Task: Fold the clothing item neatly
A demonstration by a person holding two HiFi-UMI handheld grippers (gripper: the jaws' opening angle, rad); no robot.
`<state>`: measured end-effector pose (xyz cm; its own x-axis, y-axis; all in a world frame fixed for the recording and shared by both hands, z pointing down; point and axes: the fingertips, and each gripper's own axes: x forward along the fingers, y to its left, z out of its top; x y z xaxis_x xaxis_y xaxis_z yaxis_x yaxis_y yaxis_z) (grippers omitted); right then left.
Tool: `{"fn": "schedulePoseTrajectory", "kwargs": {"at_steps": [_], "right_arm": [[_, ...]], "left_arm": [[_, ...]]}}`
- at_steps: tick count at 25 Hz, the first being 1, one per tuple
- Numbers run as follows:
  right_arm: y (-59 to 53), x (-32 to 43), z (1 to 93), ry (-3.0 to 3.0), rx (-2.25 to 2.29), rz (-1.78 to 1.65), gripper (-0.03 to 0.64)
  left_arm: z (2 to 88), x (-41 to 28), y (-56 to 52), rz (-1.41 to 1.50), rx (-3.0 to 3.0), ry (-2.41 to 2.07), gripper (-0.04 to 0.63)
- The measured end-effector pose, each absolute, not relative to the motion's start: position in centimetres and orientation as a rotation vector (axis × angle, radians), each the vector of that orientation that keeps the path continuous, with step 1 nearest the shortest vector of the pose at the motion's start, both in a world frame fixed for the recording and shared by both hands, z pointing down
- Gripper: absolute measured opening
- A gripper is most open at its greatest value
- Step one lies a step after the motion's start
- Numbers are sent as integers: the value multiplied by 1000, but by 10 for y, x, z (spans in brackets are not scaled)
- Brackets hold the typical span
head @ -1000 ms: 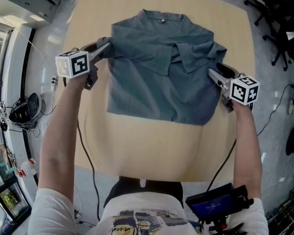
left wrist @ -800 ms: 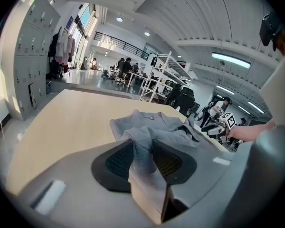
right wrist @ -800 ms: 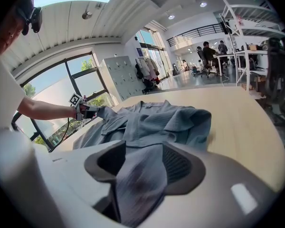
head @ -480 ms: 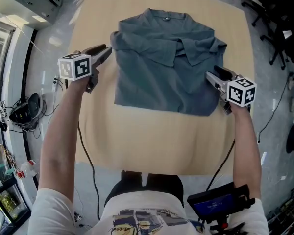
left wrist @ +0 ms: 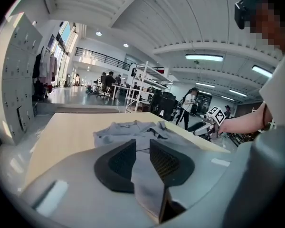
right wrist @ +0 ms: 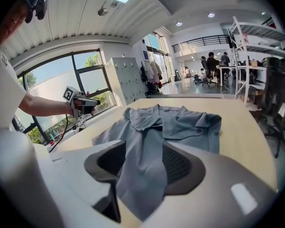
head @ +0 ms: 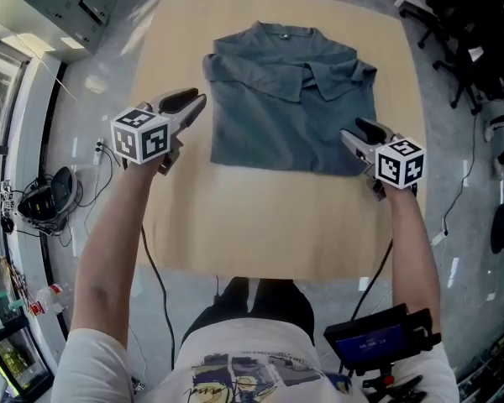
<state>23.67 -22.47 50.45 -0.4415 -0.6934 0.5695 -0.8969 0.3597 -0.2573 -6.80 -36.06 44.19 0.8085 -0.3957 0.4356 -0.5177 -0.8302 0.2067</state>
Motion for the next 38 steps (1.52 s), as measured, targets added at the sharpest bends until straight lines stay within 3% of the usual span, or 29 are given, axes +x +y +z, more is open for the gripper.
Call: {"fn": "schedulePoseTrajectory", "kwargs": {"at_steps": [18, 23, 25, 31, 38], "right_arm": [[-91, 108, 435, -2263, 1438, 589, 230], [-49, 77, 419, -2251, 1455, 544, 218], [-30, 68, 415, -2247, 1467, 533, 200], [13, 46, 403, -2234, 1482, 472, 14], [68, 26, 405, -2270, 1466, 517, 3]], "left_arm": [[366, -100, -171, 334, 2843, -549, 7], [363, -111, -121, 326, 2876, -467, 6], [365, -111, -98, 344, 2887, -425, 6], [367, -112, -44, 370, 2894, -363, 6], [357, -112, 15, 363, 2893, -367, 6]]}}
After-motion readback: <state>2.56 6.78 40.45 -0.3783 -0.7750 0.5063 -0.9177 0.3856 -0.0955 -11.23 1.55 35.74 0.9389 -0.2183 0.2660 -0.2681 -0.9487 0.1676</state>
